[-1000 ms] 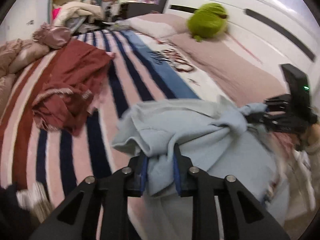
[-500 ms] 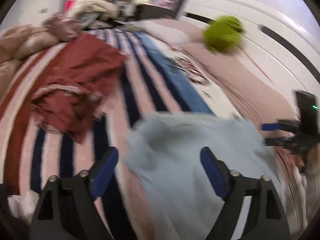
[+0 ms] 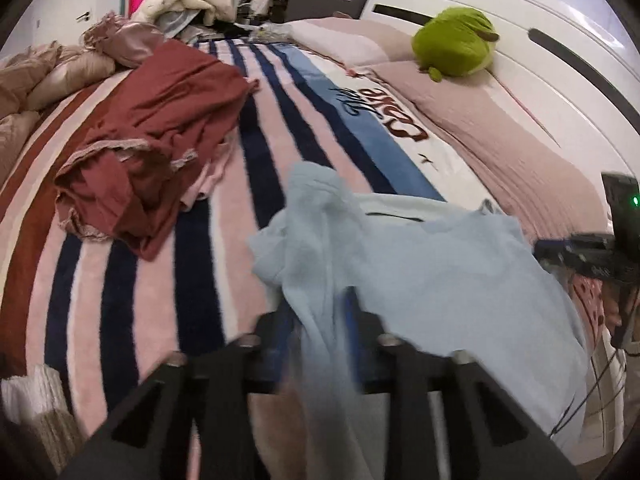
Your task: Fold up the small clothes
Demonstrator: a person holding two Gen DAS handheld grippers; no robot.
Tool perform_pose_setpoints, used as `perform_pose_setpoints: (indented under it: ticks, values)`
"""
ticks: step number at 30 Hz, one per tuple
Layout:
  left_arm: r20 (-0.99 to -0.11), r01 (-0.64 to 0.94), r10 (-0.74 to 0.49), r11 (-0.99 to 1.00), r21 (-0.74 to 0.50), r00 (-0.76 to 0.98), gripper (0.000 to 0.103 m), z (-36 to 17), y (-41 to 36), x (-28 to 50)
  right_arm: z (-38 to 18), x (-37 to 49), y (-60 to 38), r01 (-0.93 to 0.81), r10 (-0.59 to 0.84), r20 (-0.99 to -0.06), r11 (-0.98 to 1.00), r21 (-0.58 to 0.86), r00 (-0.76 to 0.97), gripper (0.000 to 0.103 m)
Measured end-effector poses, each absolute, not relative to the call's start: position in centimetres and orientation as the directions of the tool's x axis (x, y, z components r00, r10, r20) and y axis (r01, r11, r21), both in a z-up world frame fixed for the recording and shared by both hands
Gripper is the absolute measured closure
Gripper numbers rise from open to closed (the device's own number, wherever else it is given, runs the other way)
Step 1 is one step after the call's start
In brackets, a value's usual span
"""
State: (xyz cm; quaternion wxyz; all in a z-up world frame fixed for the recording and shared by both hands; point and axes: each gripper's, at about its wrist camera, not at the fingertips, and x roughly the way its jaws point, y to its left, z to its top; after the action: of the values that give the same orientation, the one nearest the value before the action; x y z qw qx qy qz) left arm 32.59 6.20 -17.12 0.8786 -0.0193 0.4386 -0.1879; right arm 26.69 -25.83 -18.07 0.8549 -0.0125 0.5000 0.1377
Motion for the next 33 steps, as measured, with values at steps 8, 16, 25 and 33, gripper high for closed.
perform_pose_setpoints:
  ticks: [8,16,25,33]
  values:
    - [-0.754,0.323,-0.389,0.914,-0.245,0.529,0.093,-18.2,5.7,31.9,-21.3,27.5,-25.4,-0.272,0.415,-0.831,0.904,0.33,0.372,0.077]
    - [-0.674,0.298,-0.349,0.934,-0.195,0.651,0.096,-13.8,5.5,32.7,-15.1,27.3,-25.5,-0.265,0.287,-0.729,0.953,0.149,0.621,0.103]
    - [-0.753,0.211,-0.285,0.958,-0.196,0.593,0.095,-18.7,5.8,38.1,-17.2,31.2,-26.9,-0.213,0.331,-0.771,0.943,0.255,0.543,0.103]
    - [-0.758,0.185,-0.27,0.963,-0.198,0.594,0.044,-17.5,7.6,35.2,-17.3,31.0,-26.9,-0.212,0.258,-0.796,0.963,0.166,0.548,0.084]
